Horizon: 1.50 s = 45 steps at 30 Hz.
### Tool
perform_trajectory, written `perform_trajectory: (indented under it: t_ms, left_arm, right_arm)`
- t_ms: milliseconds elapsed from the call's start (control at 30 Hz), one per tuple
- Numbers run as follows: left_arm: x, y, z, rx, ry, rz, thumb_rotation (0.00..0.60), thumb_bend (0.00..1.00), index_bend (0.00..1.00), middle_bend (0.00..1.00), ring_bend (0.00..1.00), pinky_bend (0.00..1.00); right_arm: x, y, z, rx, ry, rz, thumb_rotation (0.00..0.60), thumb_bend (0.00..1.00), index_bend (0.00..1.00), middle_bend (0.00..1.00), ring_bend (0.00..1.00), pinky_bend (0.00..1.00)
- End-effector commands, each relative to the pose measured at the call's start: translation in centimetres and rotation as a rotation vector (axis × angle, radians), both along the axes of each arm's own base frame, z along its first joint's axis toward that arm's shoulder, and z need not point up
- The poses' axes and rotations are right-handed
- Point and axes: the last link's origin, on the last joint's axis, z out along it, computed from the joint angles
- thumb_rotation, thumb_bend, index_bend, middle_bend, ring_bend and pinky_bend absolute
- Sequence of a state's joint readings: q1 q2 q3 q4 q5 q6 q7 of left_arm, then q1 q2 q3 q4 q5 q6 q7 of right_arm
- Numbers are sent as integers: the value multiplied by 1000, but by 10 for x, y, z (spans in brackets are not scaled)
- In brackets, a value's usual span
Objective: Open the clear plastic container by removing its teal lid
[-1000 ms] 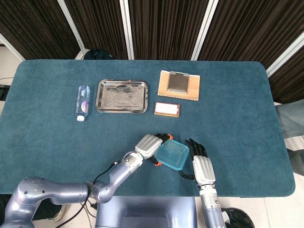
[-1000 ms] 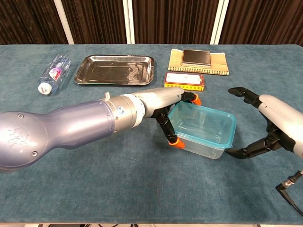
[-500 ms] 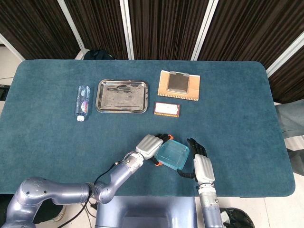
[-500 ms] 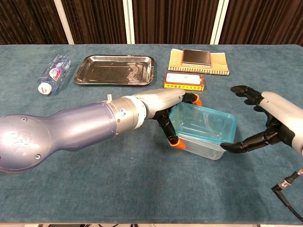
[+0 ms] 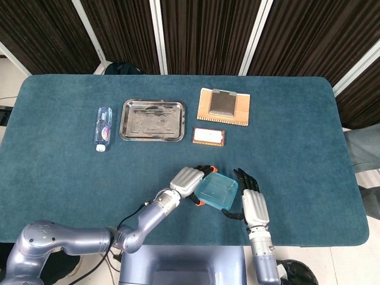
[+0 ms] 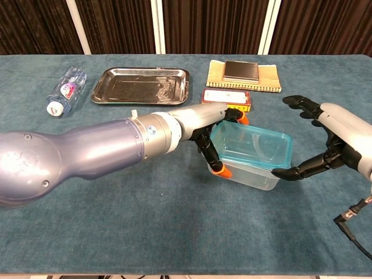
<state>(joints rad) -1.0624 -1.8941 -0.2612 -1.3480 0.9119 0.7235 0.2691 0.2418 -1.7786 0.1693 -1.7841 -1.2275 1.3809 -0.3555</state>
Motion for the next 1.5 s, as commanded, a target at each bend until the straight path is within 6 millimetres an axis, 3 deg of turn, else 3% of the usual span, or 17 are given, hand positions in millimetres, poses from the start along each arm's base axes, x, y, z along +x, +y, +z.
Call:
perform_trajectory:
  t_ms: [33,500,1233,1300,1433,1500]
  left_arm:
    - [1,1,3,-13,-6,4,600,163,277,449,350,529]
    - [0,4,5,-38,19,-2,600,142,242,316,221,417]
    - [0,5,7,-30,39,-3,600,113,171,292,211,406]
    - [1,5,8,-28,35,0,600,113,169,285,202,397]
    - [2,5,8,-24,28,3,600,113,163,269,186,381]
    - [1,5,8,-24,31,3,600,113,158,261,179,378]
  right_arm:
    - [-4,3,-3,-28,37,78,600,284,0,0,0,0]
    - [-7,4,-7,-60,46,121,600,284,0,0,0,0]
    - [8,-9,-6,-83,39,135,600,283,8,8,0,0]
    - [8,-9,-6,-83,43,135,600,283,70,56,0,0]
    - [4,-9,-5,-80,52,127,600,283,362,178,1,0]
    - [2,-8,-5,-76,52,126,600,285,447,191,1,0]
